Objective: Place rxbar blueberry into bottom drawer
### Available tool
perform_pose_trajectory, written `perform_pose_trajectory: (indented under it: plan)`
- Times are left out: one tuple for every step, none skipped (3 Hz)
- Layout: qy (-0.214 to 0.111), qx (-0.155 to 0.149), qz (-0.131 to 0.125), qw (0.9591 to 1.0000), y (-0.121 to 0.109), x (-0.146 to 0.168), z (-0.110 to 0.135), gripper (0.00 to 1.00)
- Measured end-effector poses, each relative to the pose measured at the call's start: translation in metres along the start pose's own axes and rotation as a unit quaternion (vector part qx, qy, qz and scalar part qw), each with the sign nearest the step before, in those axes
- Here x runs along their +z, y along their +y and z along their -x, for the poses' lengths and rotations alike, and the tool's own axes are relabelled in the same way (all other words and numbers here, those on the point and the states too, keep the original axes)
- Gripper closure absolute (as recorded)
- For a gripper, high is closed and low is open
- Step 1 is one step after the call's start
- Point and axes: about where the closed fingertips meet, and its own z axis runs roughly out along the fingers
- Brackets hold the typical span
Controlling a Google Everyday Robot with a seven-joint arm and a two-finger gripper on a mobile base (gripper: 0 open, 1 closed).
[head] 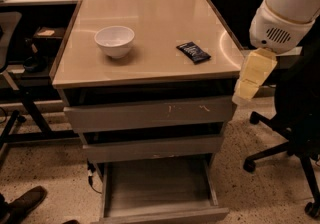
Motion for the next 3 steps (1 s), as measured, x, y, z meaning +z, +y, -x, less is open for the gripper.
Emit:
perform_pose_trajectory:
  plan:
    - [-0.003, 0.012, -0.002, 0.9999, -0.001, 0.002, 0.002, 0.00]
    - [-0.007, 0.013, -0.003, 0.9999, -0.002, 0.003, 0.004, 0.00]
    - [-0.051, 0.047, 0.014, 0.9975, -0.019, 0.011, 0.026, 0.00]
